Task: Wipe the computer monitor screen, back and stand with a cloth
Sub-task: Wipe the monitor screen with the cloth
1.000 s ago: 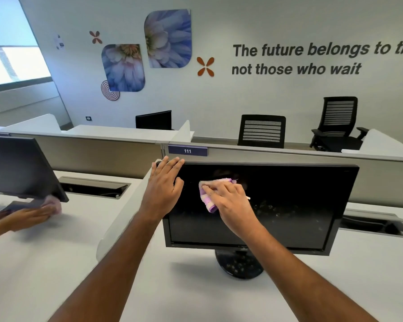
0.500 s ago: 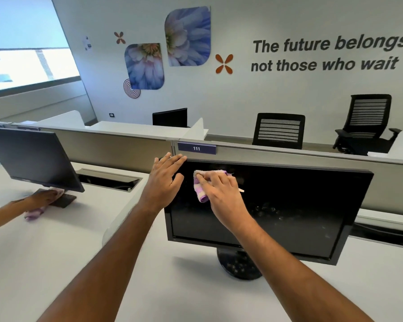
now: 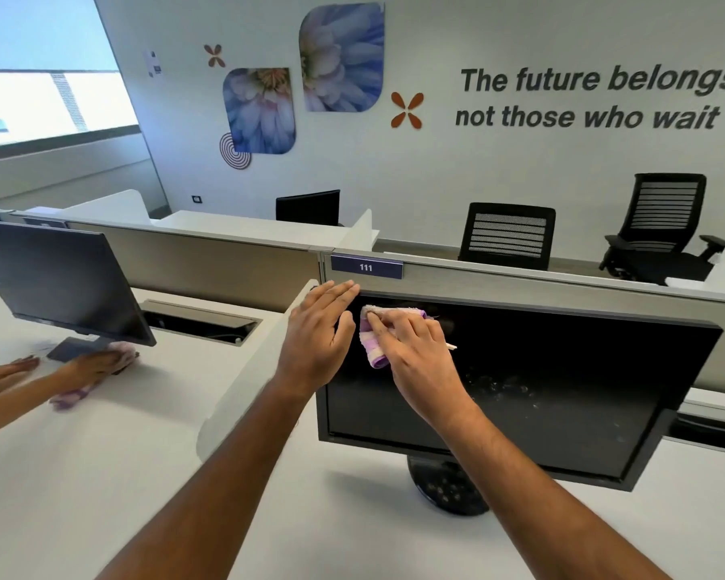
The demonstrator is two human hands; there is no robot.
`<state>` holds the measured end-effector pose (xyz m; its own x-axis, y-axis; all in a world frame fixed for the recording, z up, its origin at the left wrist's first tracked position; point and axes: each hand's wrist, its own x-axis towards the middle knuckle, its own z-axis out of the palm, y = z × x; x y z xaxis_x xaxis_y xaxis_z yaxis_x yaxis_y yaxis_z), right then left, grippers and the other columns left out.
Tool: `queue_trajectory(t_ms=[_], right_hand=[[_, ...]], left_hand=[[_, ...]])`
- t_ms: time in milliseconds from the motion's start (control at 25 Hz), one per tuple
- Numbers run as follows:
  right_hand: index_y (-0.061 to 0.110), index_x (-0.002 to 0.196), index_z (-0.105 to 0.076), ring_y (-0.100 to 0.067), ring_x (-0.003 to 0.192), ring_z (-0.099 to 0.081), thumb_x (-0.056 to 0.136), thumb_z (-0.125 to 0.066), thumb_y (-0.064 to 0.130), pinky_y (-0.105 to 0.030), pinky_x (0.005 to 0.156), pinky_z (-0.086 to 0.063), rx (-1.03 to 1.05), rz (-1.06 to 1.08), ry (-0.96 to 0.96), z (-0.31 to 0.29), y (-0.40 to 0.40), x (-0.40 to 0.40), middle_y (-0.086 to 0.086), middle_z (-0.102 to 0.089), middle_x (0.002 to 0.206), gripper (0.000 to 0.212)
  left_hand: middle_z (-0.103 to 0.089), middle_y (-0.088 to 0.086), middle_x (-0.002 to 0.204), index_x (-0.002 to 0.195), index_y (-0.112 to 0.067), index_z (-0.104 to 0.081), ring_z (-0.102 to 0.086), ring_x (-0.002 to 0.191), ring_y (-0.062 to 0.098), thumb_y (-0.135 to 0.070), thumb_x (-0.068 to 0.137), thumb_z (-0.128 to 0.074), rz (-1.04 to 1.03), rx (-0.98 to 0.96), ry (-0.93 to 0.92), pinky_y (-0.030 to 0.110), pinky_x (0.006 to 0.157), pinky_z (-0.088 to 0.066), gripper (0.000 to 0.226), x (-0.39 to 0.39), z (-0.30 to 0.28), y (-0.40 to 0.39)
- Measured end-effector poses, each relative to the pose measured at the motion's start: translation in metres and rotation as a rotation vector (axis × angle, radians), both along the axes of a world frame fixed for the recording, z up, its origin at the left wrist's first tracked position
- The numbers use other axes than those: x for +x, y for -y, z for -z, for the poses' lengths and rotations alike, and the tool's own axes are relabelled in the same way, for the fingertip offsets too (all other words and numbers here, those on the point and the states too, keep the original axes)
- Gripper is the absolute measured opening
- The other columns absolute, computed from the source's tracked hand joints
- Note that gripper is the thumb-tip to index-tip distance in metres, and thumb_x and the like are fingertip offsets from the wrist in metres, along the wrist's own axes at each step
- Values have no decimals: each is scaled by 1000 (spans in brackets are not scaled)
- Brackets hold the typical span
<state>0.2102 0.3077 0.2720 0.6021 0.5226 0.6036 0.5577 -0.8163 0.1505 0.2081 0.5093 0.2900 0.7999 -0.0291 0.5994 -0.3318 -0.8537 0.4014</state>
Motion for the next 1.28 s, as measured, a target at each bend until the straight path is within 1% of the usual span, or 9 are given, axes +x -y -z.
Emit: queue_trajectory(t_ms=[120, 280, 400, 480, 640, 760, 880, 1120, 1280], right_hand=[[14, 158, -34, -29, 128, -48, 91, -70, 16, -45, 101, -45, -46, 8, -21, 11, -15, -1, -9, -47, 146, 76], [16, 157, -35, -28, 128, -50, 84, -82, 20, -44, 101, -47, -99, 32, -74, 38, -9, -6, -8, -48, 146, 87], [15, 156, -39, -29, 126, -50, 85, -79, 16, -44, 98, -48, -65, 68, -28, 26, -9, -6, -9, -48, 146, 81], [13, 155, -42, -30, 127, -49, 87, -75, 13, -45, 99, -47, -8, 102, 33, 10, -19, -3, -10, -48, 145, 75], [14, 155, -41, -30, 127, -49, 86, -77, 13, -45, 99, -48, 12, 118, 32, 9, -49, -3, -10, -47, 144, 78], [15, 153, -46, -29, 123, -52, 79, -84, 15, -45, 97, -50, -16, 90, 14, 33, -57, -7, -9, -51, 141, 83], [15, 150, -50, -27, 119, -54, 75, -87, 14, -43, 94, -52, -10, 97, 23, 40, -55, -10, -8, -55, 139, 84], [15, 154, -43, -30, 124, -51, 82, -80, 14, -46, 100, -49, 58, 130, 41, 17, -87, -3, -9, -50, 144, 81], [16, 152, -46, -29, 122, -53, 75, -89, 20, -45, 98, -51, -24, 109, -1, 43, -86, -6, -8, -52, 143, 88]], left_hand=[[-54, -2, 155, 150, -17, -56, -36, 151, 14, -36, 104, -24, 18, -109, 26, 43, 126, -29, 59, 2, 5, -18], [-49, -6, 159, 152, -20, -52, -37, 149, 4, -37, 105, -24, 94, -262, 22, 31, 126, -31, 57, 3, 16, -32], [-43, -9, 162, 154, -19, -48, -35, 151, 0, -32, 108, -24, 183, -392, 20, 20, 124, -27, 54, 4, 22, -40], [-42, -9, 163, 156, -18, -47, -34, 151, 0, -33, 108, -24, 211, -468, 16, 17, 123, -28, 55, 4, 26, -44], [-43, -12, 163, 157, -27, -42, -37, 151, 2, -30, 108, -25, 262, -608, -56, 34, 125, -34, 52, 6, 32, -51], [-48, -10, 160, 159, -29, -42, -44, 148, 7, -41, 108, -23, 300, -726, -120, 45, 123, -38, 56, 7, 40, -54], [-49, -15, 158, 159, -29, -43, -46, 146, 5, -53, 105, -22, 320, -770, -176, 46, 123, -39, 62, 4, 46, -55], [-51, -12, 157, 159, -28, -43, -47, 146, 7, -44, 107, -26, 343, -861, -206, 45, 123, -39, 57, 0, 52, -53], [-47, -14, 160, 160, -31, -41, -44, 148, 8, -54, 104, -25, 342, -830, -225, 49, 123, -38, 62, 1, 54, -59]])
